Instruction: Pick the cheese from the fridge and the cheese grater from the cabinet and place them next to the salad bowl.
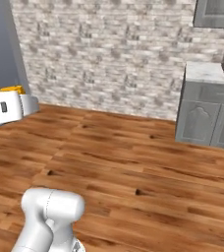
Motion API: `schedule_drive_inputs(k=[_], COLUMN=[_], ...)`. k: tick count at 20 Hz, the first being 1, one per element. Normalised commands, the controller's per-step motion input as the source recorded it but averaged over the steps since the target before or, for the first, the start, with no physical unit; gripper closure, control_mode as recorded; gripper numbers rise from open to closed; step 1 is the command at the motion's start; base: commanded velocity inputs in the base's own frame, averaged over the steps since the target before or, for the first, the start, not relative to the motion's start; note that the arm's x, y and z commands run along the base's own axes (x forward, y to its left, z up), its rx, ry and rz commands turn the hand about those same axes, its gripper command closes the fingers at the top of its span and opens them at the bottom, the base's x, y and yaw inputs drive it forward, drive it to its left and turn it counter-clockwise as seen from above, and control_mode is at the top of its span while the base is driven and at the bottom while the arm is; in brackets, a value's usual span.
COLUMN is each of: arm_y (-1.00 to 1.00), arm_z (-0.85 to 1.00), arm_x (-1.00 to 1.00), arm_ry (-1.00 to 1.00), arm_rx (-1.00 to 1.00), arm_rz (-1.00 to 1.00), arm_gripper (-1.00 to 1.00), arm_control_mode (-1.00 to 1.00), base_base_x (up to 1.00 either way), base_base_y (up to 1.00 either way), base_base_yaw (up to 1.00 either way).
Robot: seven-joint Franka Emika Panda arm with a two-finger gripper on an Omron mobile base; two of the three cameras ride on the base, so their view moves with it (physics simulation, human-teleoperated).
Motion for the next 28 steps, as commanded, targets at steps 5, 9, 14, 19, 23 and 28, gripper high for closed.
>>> schedule_drive_inputs(k=[5, 9, 14, 19, 23, 28], arm_y=[0.0, 0.0, 0.0, 0.0, 0.0, 0.0], arm_z=[0.0, 0.0, 0.0, 0.0, 0.0, 0.0], arm_x=[0.0, 0.0, 0.0, 0.0, 0.0, 0.0], arm_ry=[0.0, 0.0, 0.0, 0.0, 0.0, 0.0], arm_rx=[0.0, 0.0, 0.0, 0.0, 0.0, 0.0], arm_rz=[0.0, 0.0, 0.0, 0.0, 0.0, 0.0], arm_gripper=[1.0, 1.0, 1.0, 1.0, 1.0, 1.0], arm_control_mode=[1.0, 1.0, 1.0, 1.0, 1.0, 1.0], base_base_x=[1.0, 1.0, 1.0, 1.0, 1.0, 1.0], base_base_y=[-0.65, -0.75, -0.52, -0.42, -0.44, -0.51], base_base_yaw=[0.0, 0.0, -0.08, -0.36, -0.46, -0.53])
